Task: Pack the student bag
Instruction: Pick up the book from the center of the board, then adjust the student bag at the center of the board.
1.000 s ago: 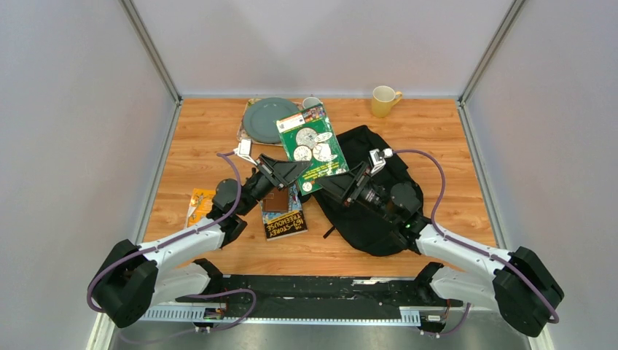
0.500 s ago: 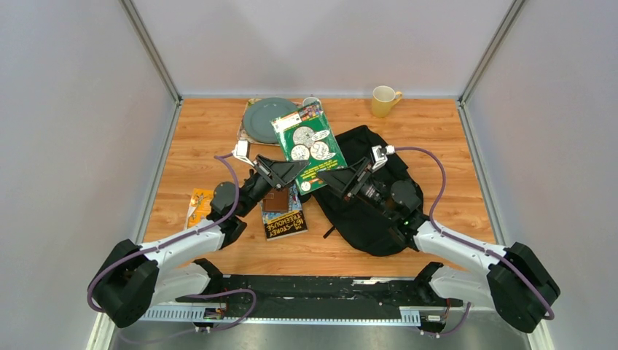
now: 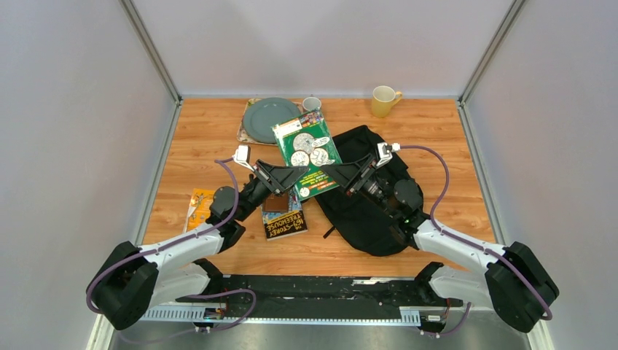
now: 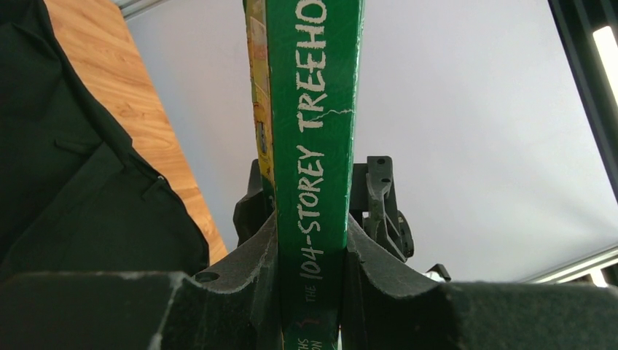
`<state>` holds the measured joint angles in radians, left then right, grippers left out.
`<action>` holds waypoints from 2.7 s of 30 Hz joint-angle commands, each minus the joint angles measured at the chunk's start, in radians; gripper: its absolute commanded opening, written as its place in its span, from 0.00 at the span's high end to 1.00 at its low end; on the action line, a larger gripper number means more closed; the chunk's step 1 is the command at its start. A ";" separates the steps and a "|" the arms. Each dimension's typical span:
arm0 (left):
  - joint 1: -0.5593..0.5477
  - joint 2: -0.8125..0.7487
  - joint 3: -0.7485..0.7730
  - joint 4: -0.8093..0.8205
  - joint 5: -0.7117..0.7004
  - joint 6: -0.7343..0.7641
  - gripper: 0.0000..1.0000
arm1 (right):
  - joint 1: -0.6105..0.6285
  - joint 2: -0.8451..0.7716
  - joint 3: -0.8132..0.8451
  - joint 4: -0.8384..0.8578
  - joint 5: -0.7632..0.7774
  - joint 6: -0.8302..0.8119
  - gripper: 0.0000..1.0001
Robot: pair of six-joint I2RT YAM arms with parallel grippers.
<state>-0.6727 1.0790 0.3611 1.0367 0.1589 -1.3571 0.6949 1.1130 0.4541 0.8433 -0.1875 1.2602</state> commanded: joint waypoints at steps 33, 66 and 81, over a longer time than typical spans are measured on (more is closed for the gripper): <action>-0.340 0.384 0.686 -1.159 -0.101 1.058 0.23 | -0.021 -0.774 0.459 -1.655 1.014 -0.510 1.00; -0.521 1.095 1.319 -1.267 0.179 1.122 0.22 | -0.020 -0.950 0.463 -1.823 0.941 -0.392 1.00; -0.574 1.190 1.285 -1.300 0.094 1.127 0.22 | -0.018 -0.999 0.459 -1.899 0.971 -0.343 1.00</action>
<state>-1.2037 2.2086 1.6466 -0.2180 0.2962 -0.2588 0.6735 0.1253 0.8970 -1.1191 0.7452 0.8902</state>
